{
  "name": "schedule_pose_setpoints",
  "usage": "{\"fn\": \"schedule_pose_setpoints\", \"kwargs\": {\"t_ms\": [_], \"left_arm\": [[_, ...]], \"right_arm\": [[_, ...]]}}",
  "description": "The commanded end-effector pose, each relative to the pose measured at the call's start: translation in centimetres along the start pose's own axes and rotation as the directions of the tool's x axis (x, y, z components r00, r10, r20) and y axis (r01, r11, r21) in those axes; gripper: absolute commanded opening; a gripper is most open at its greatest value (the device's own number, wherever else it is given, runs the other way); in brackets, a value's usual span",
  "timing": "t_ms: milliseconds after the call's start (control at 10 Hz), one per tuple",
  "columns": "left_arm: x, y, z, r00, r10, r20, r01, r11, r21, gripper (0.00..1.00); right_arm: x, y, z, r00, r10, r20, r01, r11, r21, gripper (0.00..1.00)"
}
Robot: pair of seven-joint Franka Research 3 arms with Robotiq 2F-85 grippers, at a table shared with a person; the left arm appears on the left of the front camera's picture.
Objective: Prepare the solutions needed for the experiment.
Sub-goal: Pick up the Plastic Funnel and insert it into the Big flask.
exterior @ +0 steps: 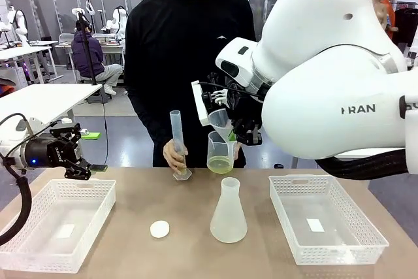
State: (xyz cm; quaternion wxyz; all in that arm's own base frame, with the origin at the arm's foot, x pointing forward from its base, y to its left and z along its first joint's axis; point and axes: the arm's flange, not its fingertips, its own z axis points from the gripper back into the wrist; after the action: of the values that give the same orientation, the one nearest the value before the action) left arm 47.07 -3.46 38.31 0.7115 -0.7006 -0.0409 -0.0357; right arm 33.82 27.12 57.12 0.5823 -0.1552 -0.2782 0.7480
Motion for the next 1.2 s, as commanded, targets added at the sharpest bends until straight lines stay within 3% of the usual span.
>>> {"fn": "schedule_pose_setpoints", "kwargs": {"t_ms": [0,1100], "left_arm": [[-0.1,-0.2,0.1,1.0,-0.01,-0.009,0.01,1.0,0.005,1.0],[-0.1,-0.2,0.1,1.0,-0.01,-0.009,0.01,1.0,0.005,1.0]], "right_arm": [[-0.8,1.1,-0.4,0.999,-0.009,0.034,0.009,1.0,0.0,0.05],[-2.8,2.3,-4.7,0.994,-0.085,0.068,0.082,0.996,0.043,0.05]]}}
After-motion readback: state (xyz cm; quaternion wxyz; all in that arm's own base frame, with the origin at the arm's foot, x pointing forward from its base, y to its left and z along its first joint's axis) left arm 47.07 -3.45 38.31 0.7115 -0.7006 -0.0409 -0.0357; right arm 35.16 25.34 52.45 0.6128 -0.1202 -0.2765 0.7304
